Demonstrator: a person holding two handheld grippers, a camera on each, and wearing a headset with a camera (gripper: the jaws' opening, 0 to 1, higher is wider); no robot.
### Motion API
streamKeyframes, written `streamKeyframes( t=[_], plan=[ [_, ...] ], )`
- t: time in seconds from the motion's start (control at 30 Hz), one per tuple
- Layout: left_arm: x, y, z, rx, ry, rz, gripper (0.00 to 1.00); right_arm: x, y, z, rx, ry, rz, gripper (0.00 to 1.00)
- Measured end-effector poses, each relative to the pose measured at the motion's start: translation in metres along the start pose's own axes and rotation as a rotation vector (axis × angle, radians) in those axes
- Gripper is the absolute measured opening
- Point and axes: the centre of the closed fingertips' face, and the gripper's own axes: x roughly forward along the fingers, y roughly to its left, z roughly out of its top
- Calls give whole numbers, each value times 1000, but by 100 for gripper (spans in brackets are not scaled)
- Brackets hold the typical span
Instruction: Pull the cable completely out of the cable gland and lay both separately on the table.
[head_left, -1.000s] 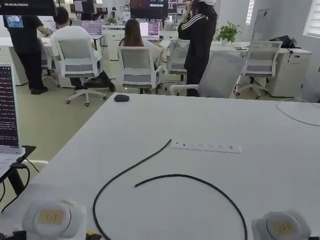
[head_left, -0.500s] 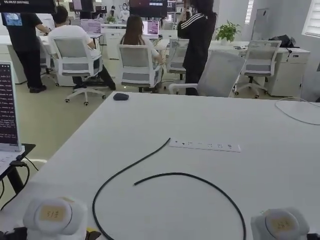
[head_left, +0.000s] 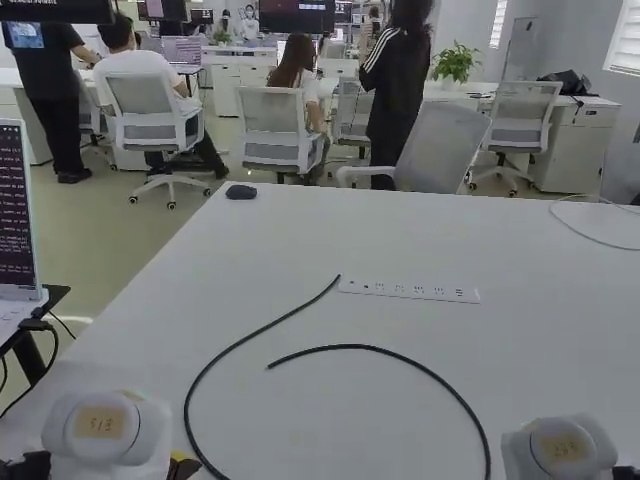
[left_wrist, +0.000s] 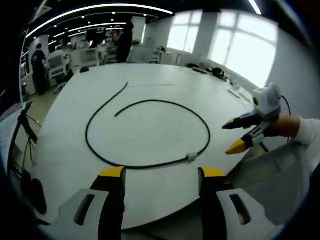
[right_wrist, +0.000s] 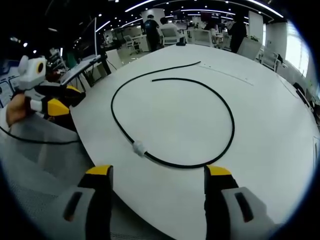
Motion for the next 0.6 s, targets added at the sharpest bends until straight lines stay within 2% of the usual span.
streamKeyframes(
  t=[0.6],
  plan=[
    [-3, 1, 2, -13, -14, -1, 59, 1, 3, -3, -7, 19, 4, 77]
  ],
)
